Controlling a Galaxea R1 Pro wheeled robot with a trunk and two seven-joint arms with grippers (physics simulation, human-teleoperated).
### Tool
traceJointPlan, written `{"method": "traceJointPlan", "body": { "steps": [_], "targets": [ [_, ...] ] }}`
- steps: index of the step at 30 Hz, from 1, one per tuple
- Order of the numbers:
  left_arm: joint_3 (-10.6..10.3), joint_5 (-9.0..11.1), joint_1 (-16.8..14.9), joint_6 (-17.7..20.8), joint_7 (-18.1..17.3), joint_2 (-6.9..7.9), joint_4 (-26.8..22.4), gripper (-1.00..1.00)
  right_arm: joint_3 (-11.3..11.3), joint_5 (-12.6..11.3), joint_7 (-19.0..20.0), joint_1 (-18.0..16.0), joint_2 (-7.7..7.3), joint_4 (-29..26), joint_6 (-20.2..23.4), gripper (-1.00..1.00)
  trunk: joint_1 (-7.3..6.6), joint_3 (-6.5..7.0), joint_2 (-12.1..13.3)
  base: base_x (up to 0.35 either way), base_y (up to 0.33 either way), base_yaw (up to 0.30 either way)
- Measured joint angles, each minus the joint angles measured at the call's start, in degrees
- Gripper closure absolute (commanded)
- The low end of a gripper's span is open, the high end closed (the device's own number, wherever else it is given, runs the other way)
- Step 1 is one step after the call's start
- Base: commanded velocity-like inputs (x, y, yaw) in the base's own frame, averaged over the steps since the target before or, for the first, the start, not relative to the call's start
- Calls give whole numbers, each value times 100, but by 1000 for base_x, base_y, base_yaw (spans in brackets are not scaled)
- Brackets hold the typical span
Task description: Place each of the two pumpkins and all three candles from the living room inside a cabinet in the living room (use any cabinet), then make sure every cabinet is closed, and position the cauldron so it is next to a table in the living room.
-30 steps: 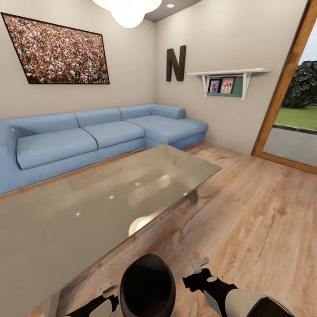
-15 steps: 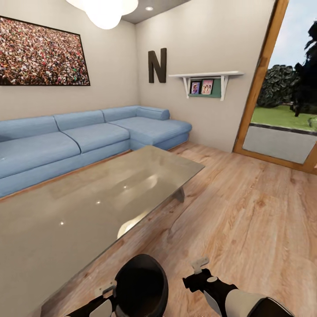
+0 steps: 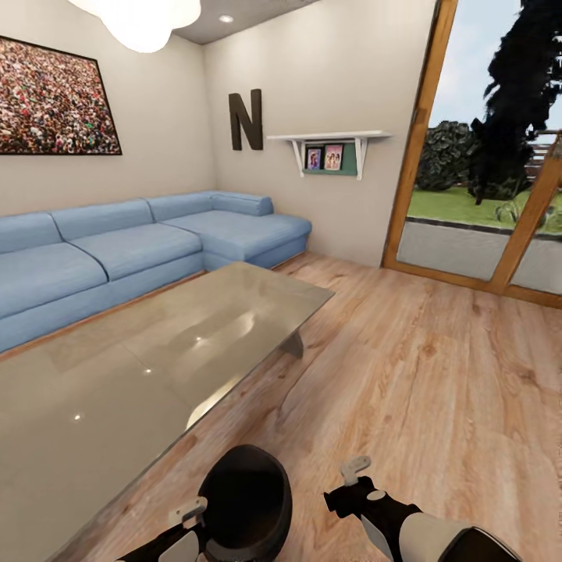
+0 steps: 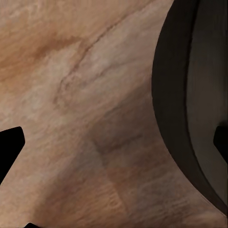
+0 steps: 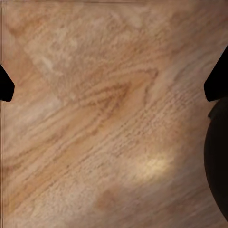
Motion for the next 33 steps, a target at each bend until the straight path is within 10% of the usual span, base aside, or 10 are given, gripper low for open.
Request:
{"method": "traceJointPlan", "body": {
  "steps": [33],
  "targets": [
    [-5, 36, 2, 0, -13, -2, -4, -100, -4, 0, -26, 9, 0, 0, 0, -100, 0, 122, 0, 0, 0, -240]
  ]
}}
